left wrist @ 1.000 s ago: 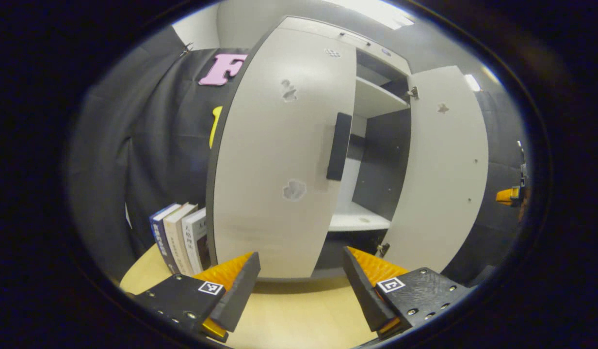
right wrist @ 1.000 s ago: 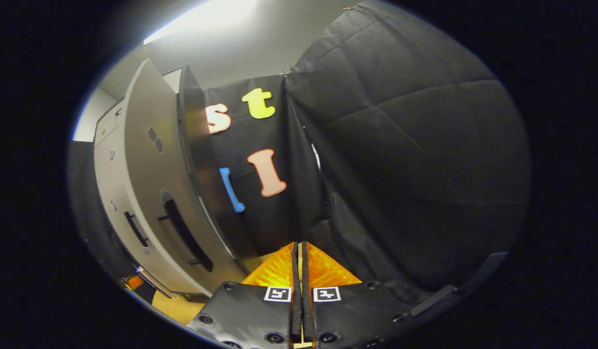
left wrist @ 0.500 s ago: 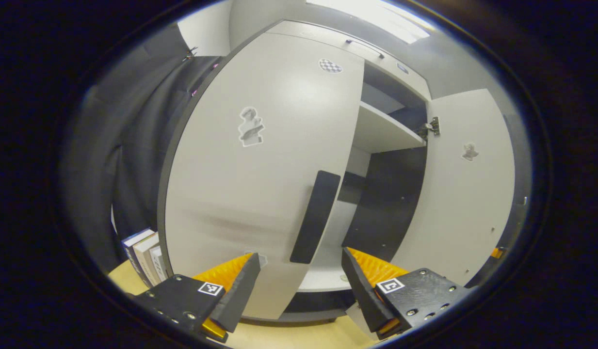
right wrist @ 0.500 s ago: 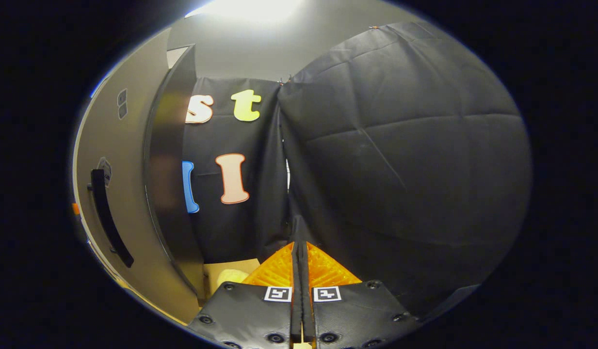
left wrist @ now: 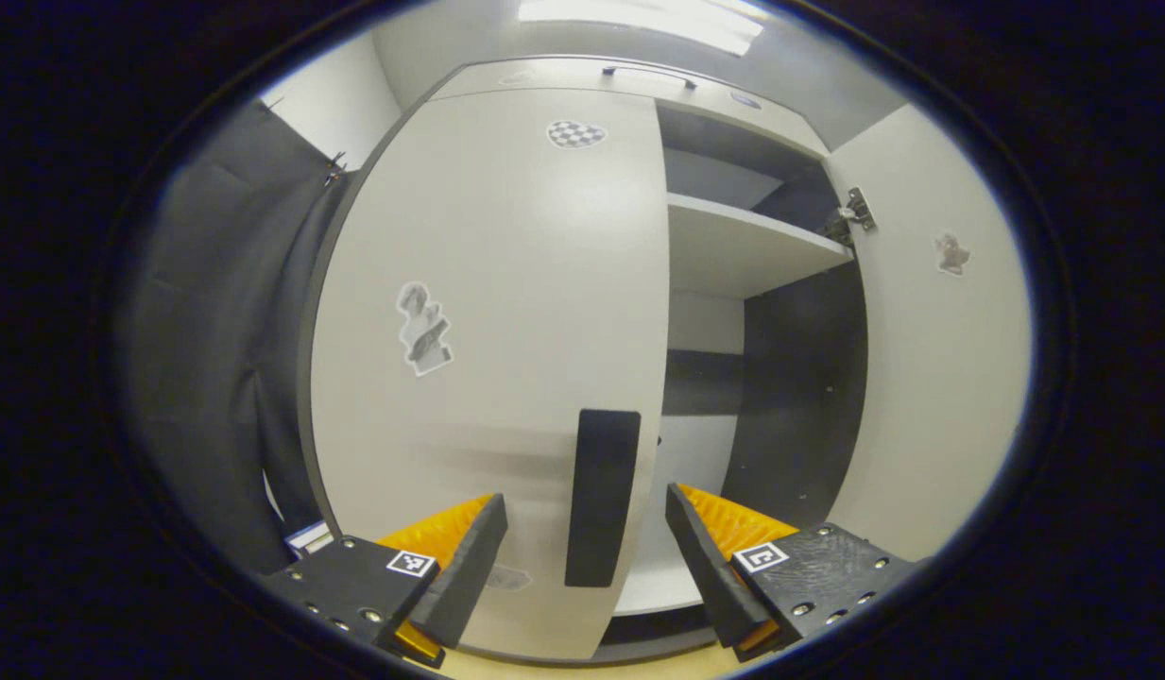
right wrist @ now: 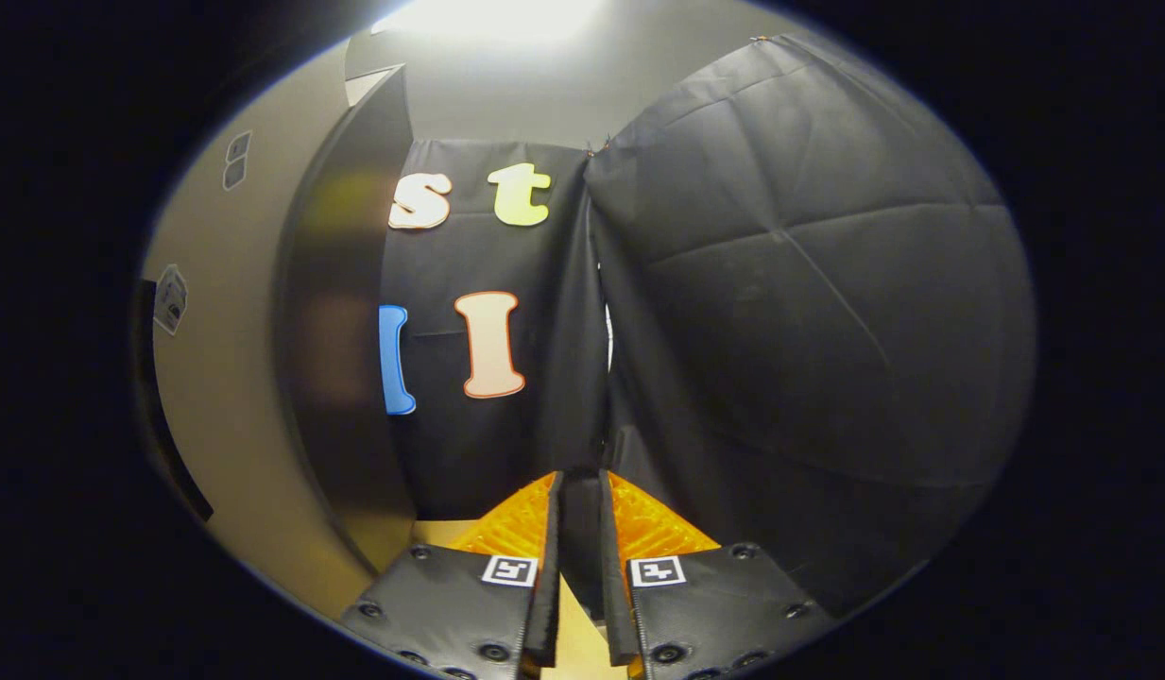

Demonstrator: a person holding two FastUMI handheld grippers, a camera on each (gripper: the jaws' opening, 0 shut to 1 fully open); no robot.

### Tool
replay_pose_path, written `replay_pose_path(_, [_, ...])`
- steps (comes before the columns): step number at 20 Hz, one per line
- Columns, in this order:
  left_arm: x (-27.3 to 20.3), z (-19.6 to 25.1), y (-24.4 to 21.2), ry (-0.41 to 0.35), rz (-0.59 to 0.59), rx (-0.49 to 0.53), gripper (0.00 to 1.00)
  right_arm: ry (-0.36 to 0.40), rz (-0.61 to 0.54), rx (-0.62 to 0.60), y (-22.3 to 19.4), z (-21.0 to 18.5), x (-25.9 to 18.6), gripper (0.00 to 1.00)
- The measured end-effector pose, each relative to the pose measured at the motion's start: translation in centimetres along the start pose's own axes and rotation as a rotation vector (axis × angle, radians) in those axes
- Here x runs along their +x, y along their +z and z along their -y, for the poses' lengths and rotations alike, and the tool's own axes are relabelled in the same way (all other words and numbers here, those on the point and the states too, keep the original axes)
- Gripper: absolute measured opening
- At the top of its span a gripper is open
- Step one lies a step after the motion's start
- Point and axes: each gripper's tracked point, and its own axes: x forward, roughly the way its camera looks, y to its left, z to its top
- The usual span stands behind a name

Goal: Open the right door of the double-door shoe cabinet with the right hand, and open the left door with the left hand.

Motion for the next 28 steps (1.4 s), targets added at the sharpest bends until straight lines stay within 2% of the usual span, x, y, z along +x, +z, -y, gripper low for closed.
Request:
replay_pose_path(2, [0.2, 0.3, 0.3, 0.008, 0.004, 0.018, 1.00, 0.007, -0.017, -0.023, -0.9, 0.0, 0.8, 0.25])
replay_pose_path(3, [0.6, 0.6, 0.5, 0.007, 0.002, 0.014, 0.95, 0.008, -0.028, -0.024, -1.3, 0.0, 1.0, 0.25])
replay_pose_path(6, [1.1, 0.7, 1.1, 0.017, 0.017, -0.016, 0.84, 0.037, -0.072, -0.003, -2.7, -0.6, 1.9, 0.61])
replay_pose_path(8, [1.3, 0.6, 1.3, 0.017, 0.022, -0.032, 0.81, 0.041, -0.082, 0.003, -3.0, -0.7, 2.3, 0.85])
replay_pose_path(9, [1.6, 0.7, 1.4, 0.019, 0.022, -0.037, 0.65, 0.041, -0.086, 0.003, -3.1, -0.7, 2.6, 0.86])
replay_pose_path(10, [1.7, 1.2, 1.3, 0.003, 0.009, -0.041, 0.61, 0.043, -0.092, 0.003, -3.4, -0.9, 2.8, 0.86])
replay_pose_path(11, [1.8, 0.6, 1.0, 0.035, 0.007, -0.034, 0.63, 0.044, -0.102, 0.004, -3.7, -1.0, 2.9, 0.92])
replay_pose_path(14, [1.7, 0.4, 0.9, 0.055, -0.002, -0.017, 0.32, 0.046, -0.112, 0.006, -3.7, -1.2, 3.1, 0.92])
replay_pose_path(15, [1.7, 0.4, 0.7, 0.055, -0.009, 0.013, 0.31, 0.052, -0.118, 0.009, -3.9, -1.5, 3.1, 0.92])
replay_pose_path(17, [1.6, 0.4, 0.6, 0.050, -0.010, 0.057, 0.24, 0.061, -0.136, 0.012, -4.0, -2.1, 3.2, 0.92])
replay_pose_path(18, [1.8, 0.4, 0.5, 0.046, -0.010, 0.056, 0.24, 0.066, -0.141, 0.012, -4.1, -2.4, 3.1, 0.92])
replay_pose_path(20, [1.7, 0.5, 0.5, 0.037, -0.011, 0.042, 0.11, 0.064, -0.139, 0.010, -3.7, -2.8, 2.8, 0.92])
replay_pose_path(28, [0.1, 0.3, 0.6, -0.089, -0.009, 0.014, 0.10, 0.002, -0.126, 0.058, -1.9, -3.9, -3.3, 0.92])
